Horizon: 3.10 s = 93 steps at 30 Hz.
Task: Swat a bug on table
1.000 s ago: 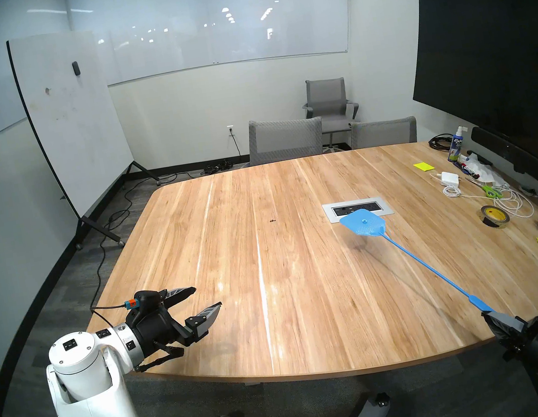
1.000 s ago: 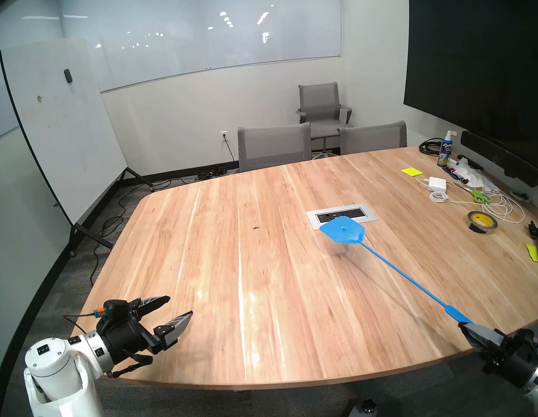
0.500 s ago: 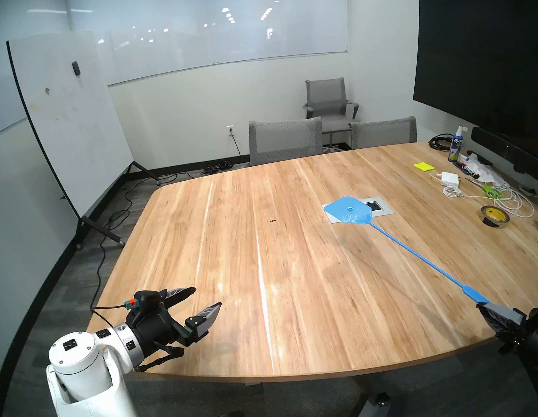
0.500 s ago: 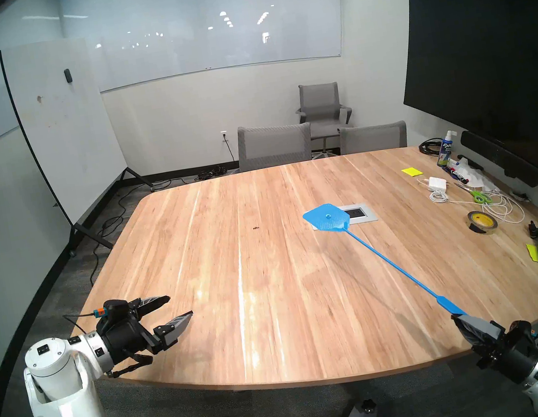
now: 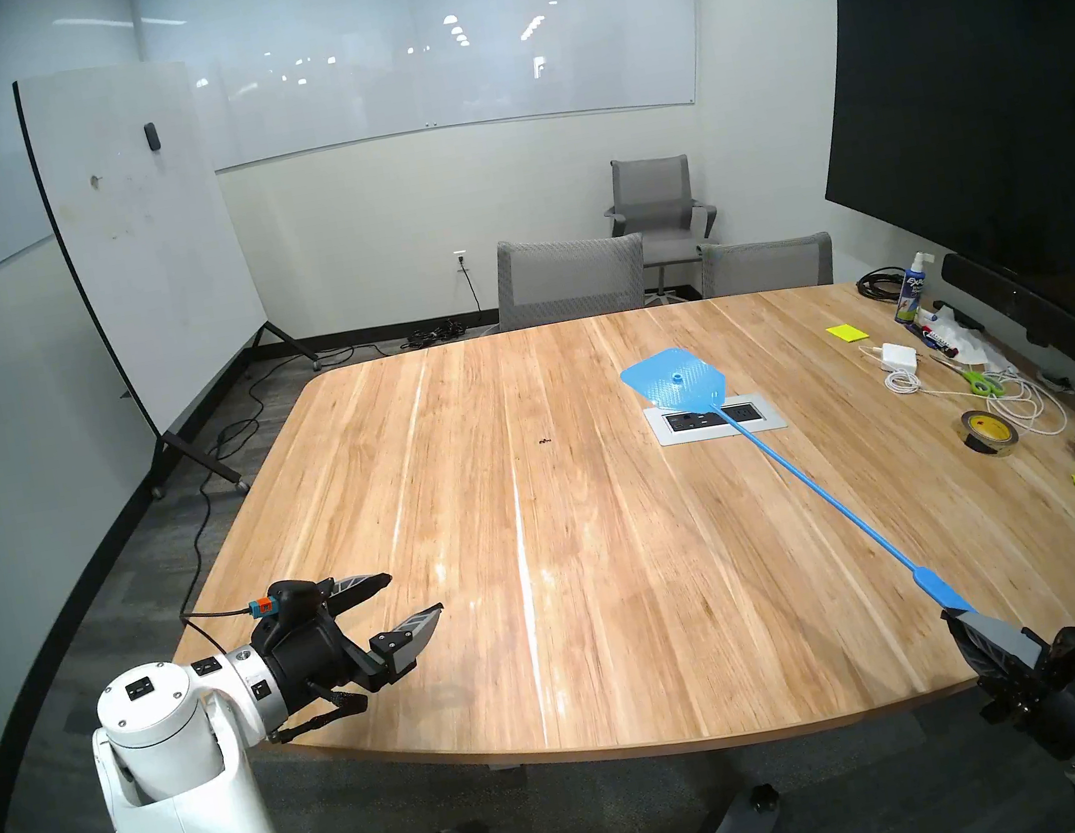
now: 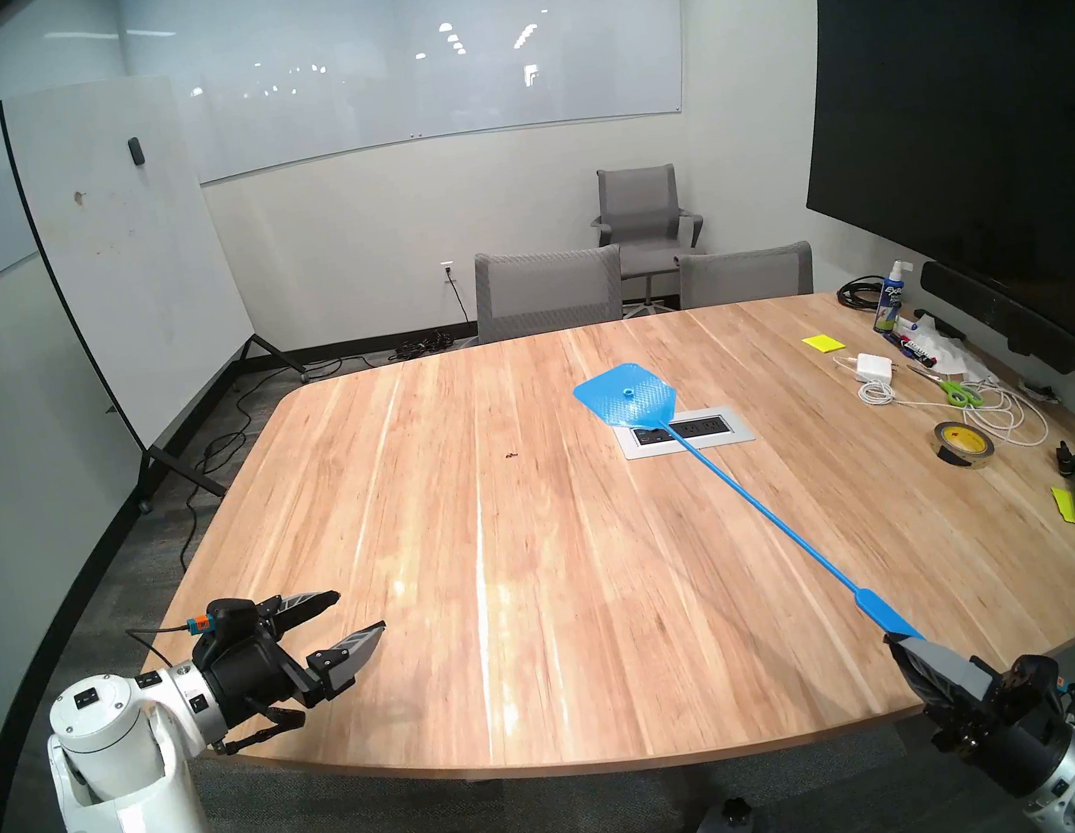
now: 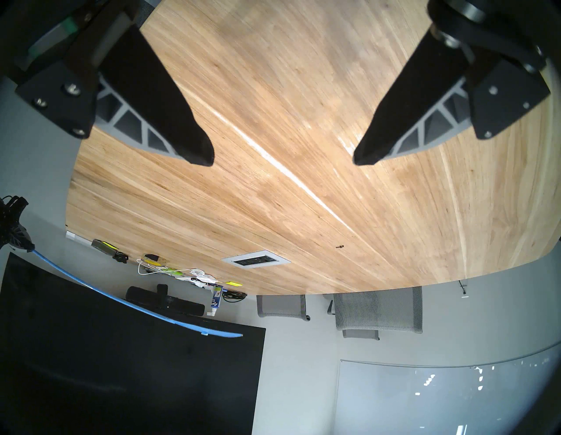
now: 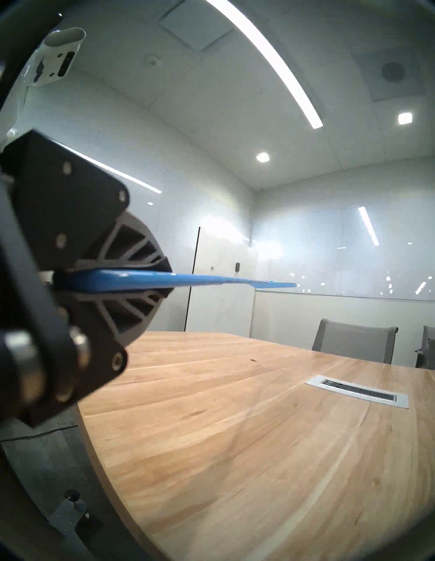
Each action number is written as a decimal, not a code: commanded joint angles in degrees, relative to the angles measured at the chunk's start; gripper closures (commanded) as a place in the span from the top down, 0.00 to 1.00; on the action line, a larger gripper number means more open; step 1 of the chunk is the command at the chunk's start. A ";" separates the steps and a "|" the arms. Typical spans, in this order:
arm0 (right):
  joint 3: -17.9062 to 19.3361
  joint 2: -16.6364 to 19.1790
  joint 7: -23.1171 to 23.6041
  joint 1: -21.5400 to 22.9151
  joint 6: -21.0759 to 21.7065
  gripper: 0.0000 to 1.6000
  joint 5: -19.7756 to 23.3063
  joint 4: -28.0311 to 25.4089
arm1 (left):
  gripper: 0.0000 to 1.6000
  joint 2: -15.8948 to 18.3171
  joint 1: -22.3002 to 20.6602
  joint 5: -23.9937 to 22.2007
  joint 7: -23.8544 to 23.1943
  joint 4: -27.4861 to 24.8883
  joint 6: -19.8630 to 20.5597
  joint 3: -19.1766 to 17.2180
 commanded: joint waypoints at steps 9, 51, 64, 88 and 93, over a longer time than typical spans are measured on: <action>-7.45 -4.62 11.14 -3.28 -10.80 0.00 -11.49 -6.59 | 1.00 0.13 0.01 -0.30 0.04 -0.80 -0.03 0.18; -17.81 -12.95 -7.70 2.56 -15.15 0.00 -14.81 -16.36 | 1.00 0.13 0.04 -0.32 0.08 -0.82 -0.03 0.19; -19.24 -12.94 -11.75 5.96 -11.17 0.00 -10.75 -16.55 | 1.00 0.13 0.05 -0.33 0.09 -0.83 -0.03 0.19; -20.41 -15.67 -16.87 10.75 -8.89 0.00 -6.12 -17.44 | 1.00 0.11 0.04 -0.32 0.09 -0.83 -0.03 0.19; -20.19 -15.84 -17.43 11.55 -8.42 0.00 -5.30 -17.49 | 1.00 0.13 0.05 -0.33 0.10 -0.84 -0.02 0.20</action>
